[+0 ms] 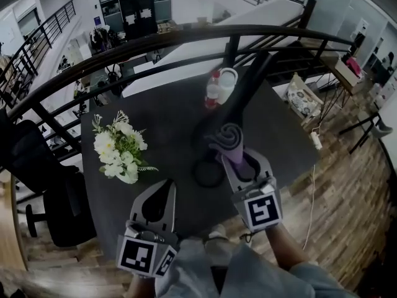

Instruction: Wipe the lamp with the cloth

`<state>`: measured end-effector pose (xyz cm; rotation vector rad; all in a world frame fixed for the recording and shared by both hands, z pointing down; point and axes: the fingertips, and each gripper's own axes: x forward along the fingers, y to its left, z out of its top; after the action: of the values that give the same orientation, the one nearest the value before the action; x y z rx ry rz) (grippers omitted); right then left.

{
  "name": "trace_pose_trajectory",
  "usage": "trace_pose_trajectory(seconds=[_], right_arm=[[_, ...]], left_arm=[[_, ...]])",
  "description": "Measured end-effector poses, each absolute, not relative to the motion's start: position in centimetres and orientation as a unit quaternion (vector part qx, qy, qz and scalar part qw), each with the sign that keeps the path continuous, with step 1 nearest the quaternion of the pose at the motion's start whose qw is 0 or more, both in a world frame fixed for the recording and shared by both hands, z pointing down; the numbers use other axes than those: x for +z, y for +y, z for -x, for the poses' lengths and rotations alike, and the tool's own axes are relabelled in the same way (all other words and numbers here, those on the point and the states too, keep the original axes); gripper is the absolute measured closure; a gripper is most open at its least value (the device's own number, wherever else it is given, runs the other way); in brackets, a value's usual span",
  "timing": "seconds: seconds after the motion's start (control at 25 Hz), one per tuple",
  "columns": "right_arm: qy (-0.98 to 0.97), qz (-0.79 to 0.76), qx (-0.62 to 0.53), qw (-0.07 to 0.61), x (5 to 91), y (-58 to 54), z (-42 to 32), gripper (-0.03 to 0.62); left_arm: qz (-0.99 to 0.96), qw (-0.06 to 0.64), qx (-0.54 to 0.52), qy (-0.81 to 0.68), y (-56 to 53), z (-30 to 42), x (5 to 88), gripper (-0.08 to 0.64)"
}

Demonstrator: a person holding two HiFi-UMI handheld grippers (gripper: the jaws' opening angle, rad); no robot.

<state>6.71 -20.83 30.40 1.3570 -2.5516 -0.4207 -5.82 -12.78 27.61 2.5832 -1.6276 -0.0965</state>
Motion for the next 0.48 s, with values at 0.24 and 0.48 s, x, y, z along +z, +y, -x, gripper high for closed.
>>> trace_pose_trajectory(seconds=[0.24, 0.48], right_arm=[[-0.885, -0.433, -0.127, 0.111, 31.0, -19.8, -2.5, 0.48], [-0.887, -0.425, -0.13, 0.124, 30.6, -20.3, -1.0, 0.48]], left_arm=[[-0.844, 0.044, -0.036, -0.533, -12.5, 7.1, 27.8, 0.555], [-0.843, 0.047, -0.039, -0.535, -12.3, 7.6, 27.8, 0.555]])
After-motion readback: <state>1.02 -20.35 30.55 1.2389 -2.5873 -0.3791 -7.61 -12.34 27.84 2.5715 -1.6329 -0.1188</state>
